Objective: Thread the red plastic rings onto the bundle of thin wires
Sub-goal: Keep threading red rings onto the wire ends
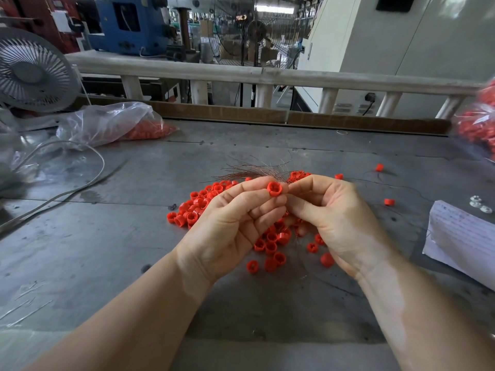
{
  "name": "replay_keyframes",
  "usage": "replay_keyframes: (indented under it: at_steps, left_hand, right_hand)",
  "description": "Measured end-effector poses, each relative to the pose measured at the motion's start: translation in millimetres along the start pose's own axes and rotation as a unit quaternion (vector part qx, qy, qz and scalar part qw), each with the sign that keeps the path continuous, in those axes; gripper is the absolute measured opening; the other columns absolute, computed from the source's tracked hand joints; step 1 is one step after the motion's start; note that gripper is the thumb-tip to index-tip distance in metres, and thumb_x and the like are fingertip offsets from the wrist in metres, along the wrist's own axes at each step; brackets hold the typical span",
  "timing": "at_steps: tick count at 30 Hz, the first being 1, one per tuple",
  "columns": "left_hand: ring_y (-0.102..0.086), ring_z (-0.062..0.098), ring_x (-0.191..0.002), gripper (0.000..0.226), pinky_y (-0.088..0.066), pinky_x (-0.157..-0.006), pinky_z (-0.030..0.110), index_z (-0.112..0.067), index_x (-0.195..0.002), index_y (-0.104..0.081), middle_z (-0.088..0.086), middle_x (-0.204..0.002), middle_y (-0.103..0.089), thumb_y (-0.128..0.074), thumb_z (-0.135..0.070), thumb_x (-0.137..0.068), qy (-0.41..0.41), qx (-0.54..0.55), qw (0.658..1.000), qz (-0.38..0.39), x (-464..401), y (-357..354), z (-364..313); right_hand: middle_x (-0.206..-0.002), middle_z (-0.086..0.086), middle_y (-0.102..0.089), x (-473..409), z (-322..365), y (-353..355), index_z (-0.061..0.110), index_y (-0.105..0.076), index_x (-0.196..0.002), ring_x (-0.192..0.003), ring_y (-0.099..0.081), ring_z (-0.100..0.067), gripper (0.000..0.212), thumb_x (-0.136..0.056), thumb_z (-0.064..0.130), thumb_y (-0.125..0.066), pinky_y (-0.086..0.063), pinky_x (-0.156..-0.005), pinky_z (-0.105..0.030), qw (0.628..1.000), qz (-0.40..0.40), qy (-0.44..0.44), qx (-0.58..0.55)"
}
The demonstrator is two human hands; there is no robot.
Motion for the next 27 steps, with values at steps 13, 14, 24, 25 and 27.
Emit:
replay_keyframes:
  at_steps: [13,14,24,25,27]
  left_hand:
    - [-0.07,0.011,-0.067,0.015,-0.056,-0.061,0.021,-0.01,-0.072,-0.075,0.008,-0.077,-0.073,-0.062,-0.005,-0.066,0.013,0.015,1.0,-0.008,0,0,2]
    - [-0.07,0.011,-0.067,0.015,-0.057,-0.061,0.021,-0.01,-0.071,-0.075,0.007,-0.077,-0.073,-0.062,-0.005,-0.065,0.013,0.016,1.0,-0.011,-1,0,2]
    - [-0.071,0.013,-0.069,0.018,-0.058,-0.064,0.022,-0.01,-0.074,-0.076,0.009,-0.078,-0.073,-0.066,-0.005,-0.06,0.038,0.022,0.999,-0.023,-3,4,6]
    - [-0.071,0.013,-0.07,0.018,-0.058,-0.065,0.022,-0.009,-0.074,-0.076,0.009,-0.078,-0.073,-0.067,-0.005,-0.059,0.039,0.017,0.999,-0.025,-3,5,6]
    - [-0.071,0.013,-0.07,0.018,-0.058,-0.065,0.022,-0.009,-0.075,-0.076,0.009,-0.079,-0.073,-0.066,-0.004,-0.061,0.041,0.012,0.999,-0.031,-2,6,7]
  right_hand:
    - [-0.06,0.0,-0.067,0,-1,1,0.02,-0.07,-0.069,-0.051,-0.058,-0.007,0.015,-0.061,0.031,-0.07,-0.041,-0.042,-0.015,1.0,-0.004,-0.002,0.009]
    - [-0.058,0.0,-0.066,0,-1,2,0.02,-0.069,-0.069,-0.049,-0.057,-0.007,0.013,-0.061,0.031,-0.07,-0.04,-0.041,-0.015,1.0,-0.005,0.0,0.011]
    - [-0.068,0.005,-0.069,0,5,5,0.021,-0.069,-0.077,-0.054,-0.055,0.0,0.02,-0.083,0.002,-0.066,-0.04,-0.046,-0.013,0.996,-0.023,0.061,0.068]
    - [-0.07,0.005,-0.069,0,7,6,0.022,-0.069,-0.078,-0.056,-0.055,-0.001,0.021,-0.083,0.002,-0.066,-0.041,-0.048,-0.013,0.994,-0.027,0.071,0.074]
    - [-0.072,0.005,-0.07,1,12,4,0.023,-0.071,-0.081,-0.056,-0.054,0.0,0.019,-0.081,0.004,-0.069,-0.041,-0.051,-0.011,0.992,-0.022,0.092,0.089]
Point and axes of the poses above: each hand's wrist, its own x-axis away from the middle knuckle, its own y-axis out of the back of the hand, z = x × y, the point moved 5 cm from there along -x, towards the middle knuckle
